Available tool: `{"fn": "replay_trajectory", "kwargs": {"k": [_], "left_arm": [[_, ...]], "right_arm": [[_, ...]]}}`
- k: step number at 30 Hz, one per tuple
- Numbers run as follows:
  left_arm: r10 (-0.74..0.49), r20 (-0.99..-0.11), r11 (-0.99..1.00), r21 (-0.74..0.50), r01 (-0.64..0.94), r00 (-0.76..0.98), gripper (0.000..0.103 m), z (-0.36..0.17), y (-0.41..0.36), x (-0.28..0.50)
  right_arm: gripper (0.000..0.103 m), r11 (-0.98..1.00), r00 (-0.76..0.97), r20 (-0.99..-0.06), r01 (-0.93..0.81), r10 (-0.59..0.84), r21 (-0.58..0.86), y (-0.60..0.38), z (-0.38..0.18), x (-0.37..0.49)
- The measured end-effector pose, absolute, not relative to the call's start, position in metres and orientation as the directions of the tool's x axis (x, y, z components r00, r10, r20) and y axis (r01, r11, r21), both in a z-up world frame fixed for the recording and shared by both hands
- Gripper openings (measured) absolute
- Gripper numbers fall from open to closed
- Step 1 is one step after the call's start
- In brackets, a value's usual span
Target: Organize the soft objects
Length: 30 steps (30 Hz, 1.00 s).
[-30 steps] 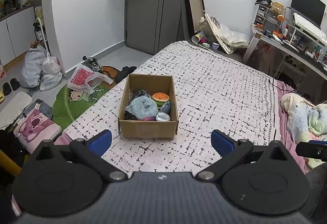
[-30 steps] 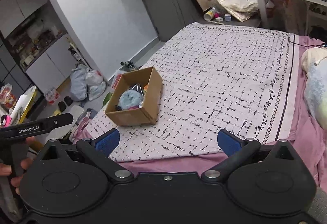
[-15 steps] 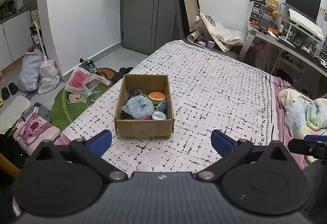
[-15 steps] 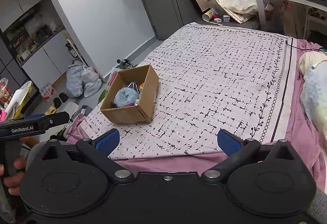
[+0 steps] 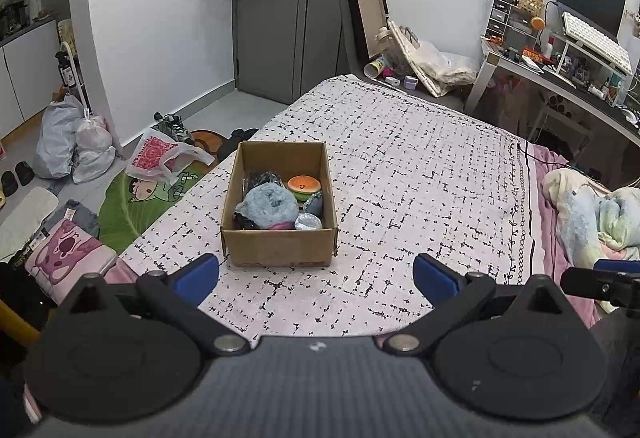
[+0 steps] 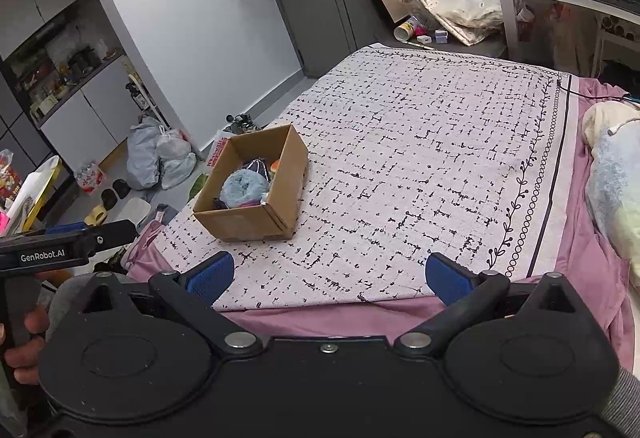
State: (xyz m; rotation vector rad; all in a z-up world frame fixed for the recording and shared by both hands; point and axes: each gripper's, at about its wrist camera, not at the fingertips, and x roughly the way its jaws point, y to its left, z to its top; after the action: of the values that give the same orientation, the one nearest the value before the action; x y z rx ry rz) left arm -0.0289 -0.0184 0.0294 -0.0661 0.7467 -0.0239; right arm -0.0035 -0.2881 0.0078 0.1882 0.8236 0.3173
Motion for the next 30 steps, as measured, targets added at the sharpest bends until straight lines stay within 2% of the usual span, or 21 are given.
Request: {"fn": "replay_trajectory", "kwargs": {"k": [20, 30], "left_arm": [[-0.045, -0.689, 0.997, -0.079, -0.013, 0.723, 0.102, 0.0207, -0.0166, -0.0275], [-0.071, -0.660, 0.994, -0.106, 0.000, 0.748, 0.102, 0.0243, -0.0143, -0.0303]], "right_arm": [[0.103, 0.940, 0.636, -0.694, -0.196, 0.338, 0.279, -0.2874, 0.0048, -0.0026], [0.103, 0.945, 0.637, -0.700, -0.184, 0.324, 0.270, -0.2857, 0.0040, -0.0019]]}}
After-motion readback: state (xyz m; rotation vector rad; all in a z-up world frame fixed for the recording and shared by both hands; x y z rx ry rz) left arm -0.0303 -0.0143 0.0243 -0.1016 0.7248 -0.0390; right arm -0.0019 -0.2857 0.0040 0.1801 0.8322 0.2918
